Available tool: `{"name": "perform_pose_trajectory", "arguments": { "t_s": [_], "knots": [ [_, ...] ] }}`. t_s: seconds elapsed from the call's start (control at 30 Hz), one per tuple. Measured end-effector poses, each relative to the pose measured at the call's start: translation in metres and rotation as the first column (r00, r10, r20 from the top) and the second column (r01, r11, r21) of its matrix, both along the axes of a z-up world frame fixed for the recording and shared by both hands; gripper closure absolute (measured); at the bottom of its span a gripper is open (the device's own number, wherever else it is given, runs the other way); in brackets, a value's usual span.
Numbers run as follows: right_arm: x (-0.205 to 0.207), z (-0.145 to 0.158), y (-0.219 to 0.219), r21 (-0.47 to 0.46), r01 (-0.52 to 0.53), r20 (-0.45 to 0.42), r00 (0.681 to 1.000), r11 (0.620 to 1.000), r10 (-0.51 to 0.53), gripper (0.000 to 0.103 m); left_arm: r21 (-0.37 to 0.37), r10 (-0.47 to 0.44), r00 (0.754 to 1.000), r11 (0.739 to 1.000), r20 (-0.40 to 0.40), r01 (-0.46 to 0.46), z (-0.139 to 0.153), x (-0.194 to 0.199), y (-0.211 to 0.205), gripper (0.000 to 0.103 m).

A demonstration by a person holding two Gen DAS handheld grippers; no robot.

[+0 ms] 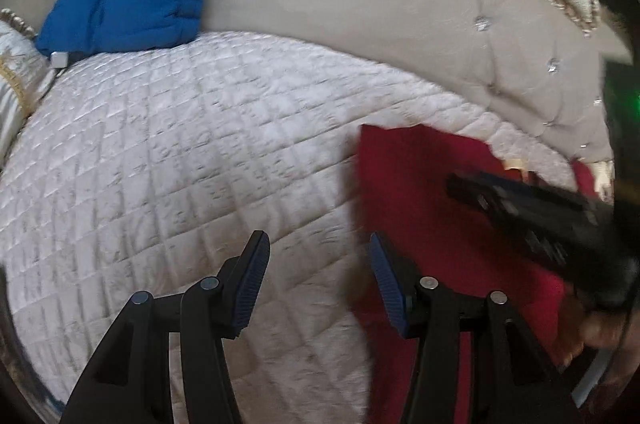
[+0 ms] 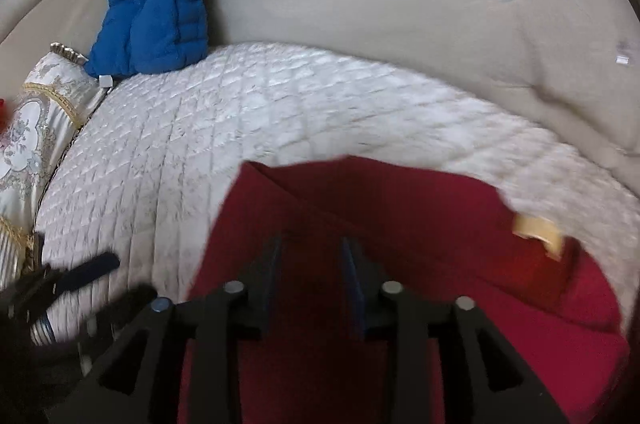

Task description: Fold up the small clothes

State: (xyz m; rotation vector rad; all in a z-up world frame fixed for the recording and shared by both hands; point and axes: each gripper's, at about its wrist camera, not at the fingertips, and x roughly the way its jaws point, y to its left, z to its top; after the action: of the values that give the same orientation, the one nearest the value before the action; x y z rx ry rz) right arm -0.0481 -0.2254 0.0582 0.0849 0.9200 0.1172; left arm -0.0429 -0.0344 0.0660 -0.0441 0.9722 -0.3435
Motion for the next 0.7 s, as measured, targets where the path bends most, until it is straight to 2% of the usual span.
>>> {"name": "perform_pose_trajectory", "arguments": {
  "t_s": [0.1,0.2,0.27,0.33,0.43,0.53,0.6,0.63,0.7],
  "knots": [
    [-0.027,-0.003,-0.016,0.008,0.038,-0.019,0.999,0.999,-0.038,0.063,0.019,-0.025,1.0,0.999,0.006,0.025,-0.001,0.0,-0.014,0.072],
    [-0.042,-0.025,-0.016,-0.009,0.051,-0.076,0.996,0.999,-0.052,0.063,0.119,-0.024,1.0,0.993,-0.014,0.026,-0.014,0.003,-0.028,0.072],
    [-0.055,-0.029,-0.011,-0.05,0.042,-0.043,0.998,0.998,-0.045,0.063,0.183,-0.011,0.999,0.983,-0.05,0.02,-0.027,0.006,-0.032,0.072],
    [-0.064,-0.023,-0.008,-0.069,0.025,-0.045,0.999,0.997,-0.028,0.062,0.16,0.012,0.998,0.987,-0.065,-0.002,-0.03,0.008,-0.027,0.072],
    [-0.076,-0.011,-0.018,-0.039,0.041,-0.038,0.998,0.998,-0.042,0.055,0.124,0.021,0.998,0.992,-0.06,-0.013,-0.023,0.007,-0.023,0.072],
    [-0.088,0.0,-0.044,-0.058,0.13,0.0,0.992,0.99,-0.13,0.05,0.065,0.001,1.0,0.998,-0.022,0.001,-0.011,0.001,-0.023,0.072],
    [-0.094,-0.001,-0.068,-0.079,0.218,0.004,0.976,0.973,-0.219,0.043,0.028,-0.023,1.0,0.999,-0.003,0.023,-0.006,-0.001,-0.025,0.072],
    [-0.096,-0.007,-0.084,-0.105,0.282,-0.013,0.959,0.954,-0.285,0.043,0.017,-0.037,0.999,0.999,0.004,0.037,-0.003,-0.002,-0.027,0.072],
    [-0.095,-0.019,-0.104,-0.132,0.343,-0.062,0.934,0.93,-0.353,0.042,0.005,-0.068,0.998,0.998,0.011,0.068,-0.001,-0.004,-0.035,0.072]
  ]
}}
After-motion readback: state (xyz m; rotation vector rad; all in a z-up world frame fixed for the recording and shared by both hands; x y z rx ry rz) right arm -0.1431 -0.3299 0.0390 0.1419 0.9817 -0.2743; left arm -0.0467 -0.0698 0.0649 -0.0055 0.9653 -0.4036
